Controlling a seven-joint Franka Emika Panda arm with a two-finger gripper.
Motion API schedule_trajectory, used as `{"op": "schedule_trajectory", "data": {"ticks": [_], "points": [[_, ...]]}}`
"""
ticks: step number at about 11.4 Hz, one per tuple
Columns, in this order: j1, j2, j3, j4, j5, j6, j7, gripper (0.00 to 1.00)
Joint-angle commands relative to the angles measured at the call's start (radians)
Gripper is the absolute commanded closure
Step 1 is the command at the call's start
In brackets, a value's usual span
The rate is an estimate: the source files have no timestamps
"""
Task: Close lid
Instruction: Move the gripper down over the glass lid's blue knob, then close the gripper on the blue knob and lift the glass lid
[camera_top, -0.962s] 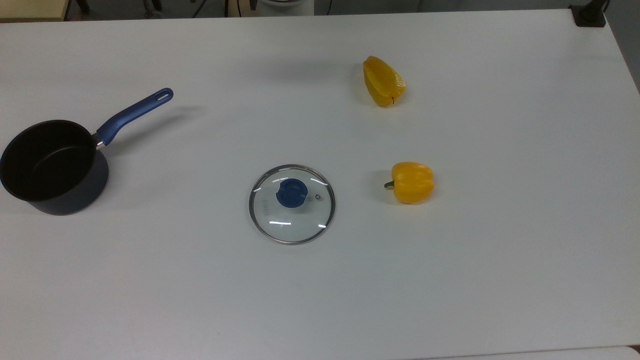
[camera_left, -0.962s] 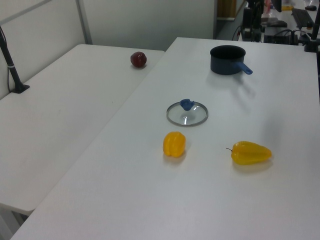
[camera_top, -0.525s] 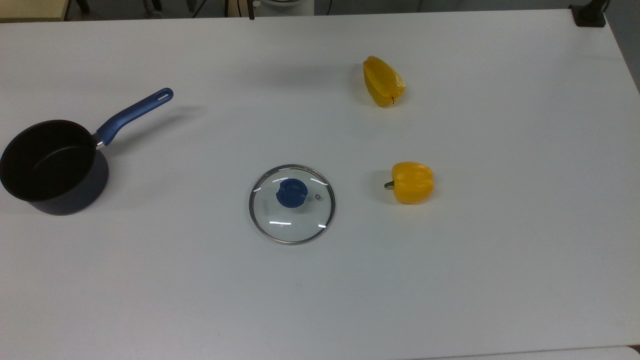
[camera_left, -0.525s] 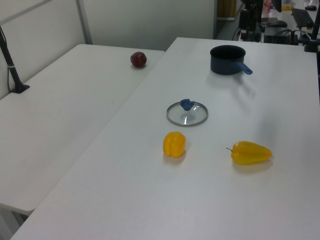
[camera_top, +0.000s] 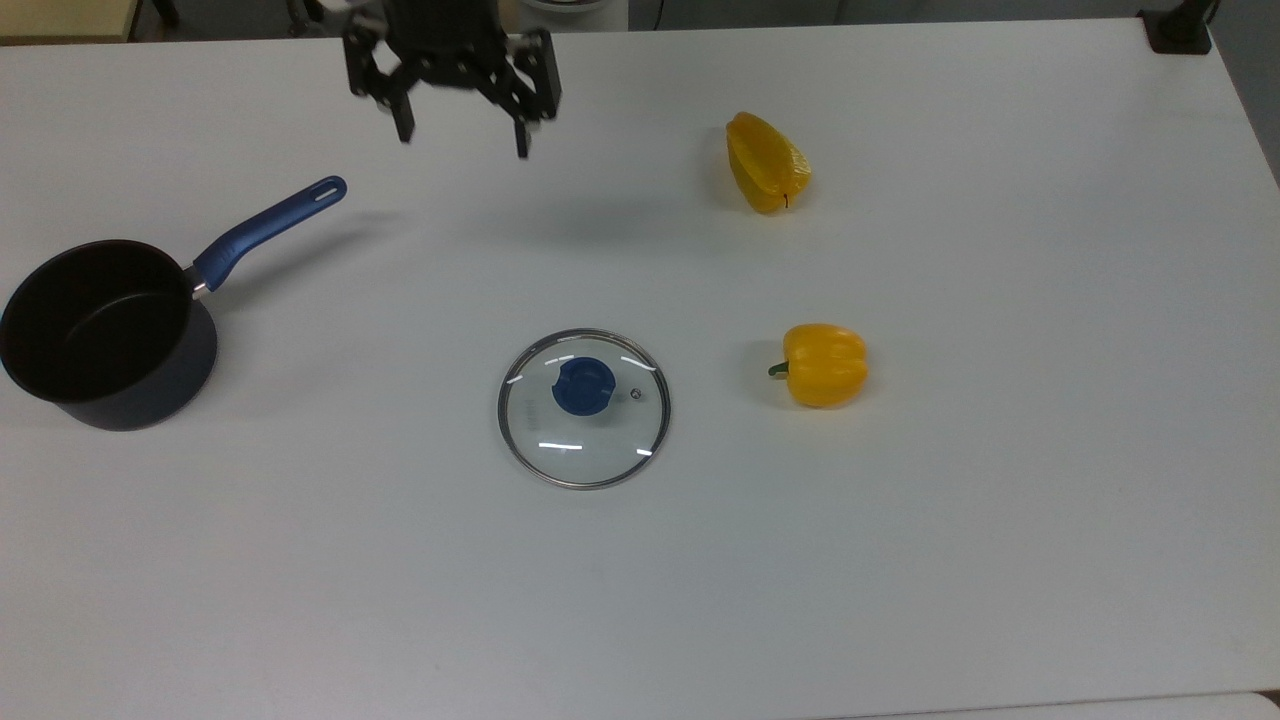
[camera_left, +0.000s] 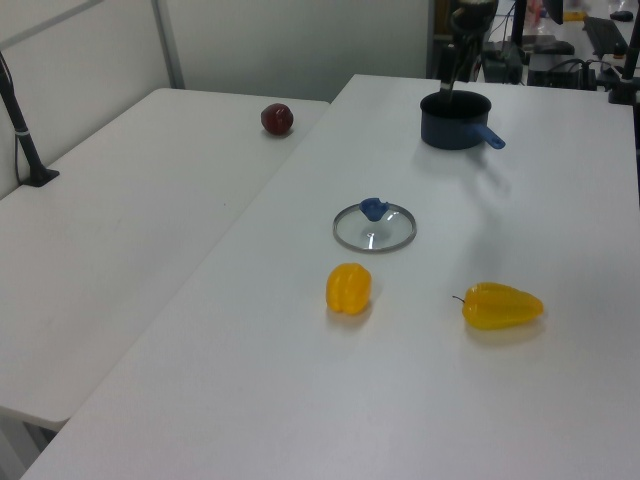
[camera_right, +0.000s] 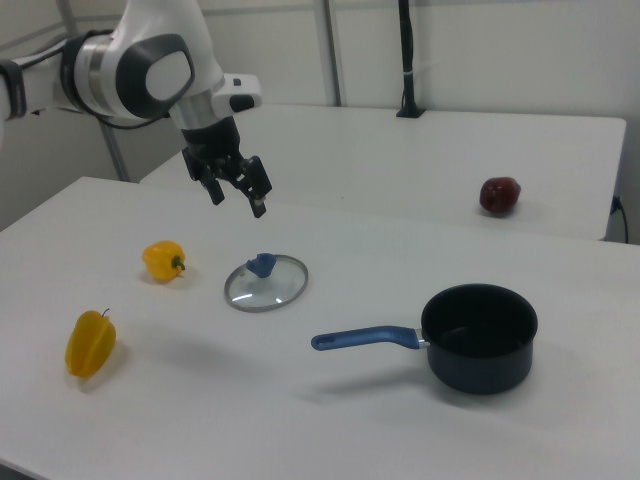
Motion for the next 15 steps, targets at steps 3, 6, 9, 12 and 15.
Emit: {"op": "schedule_trajectory", "data": {"ticks": [3, 6, 9, 12, 15], "points": [[0.072, 0.162, 0.0, -0.013, -0.009, 0.283, 0.233, 0.0], [0.096, 0.255, 0.0, -0.01, -0.013, 0.387, 0.247, 0.0], [0.115, 0.311, -0.001, -0.008, -0.062, 0.421, 0.258, 0.0], [0.113, 0.337, -0.001, -0.006, -0.073, 0.429, 0.258, 0.0], [0.115, 0.383, -0.001, -0.006, -0.075, 0.513, 0.287, 0.0]]}}
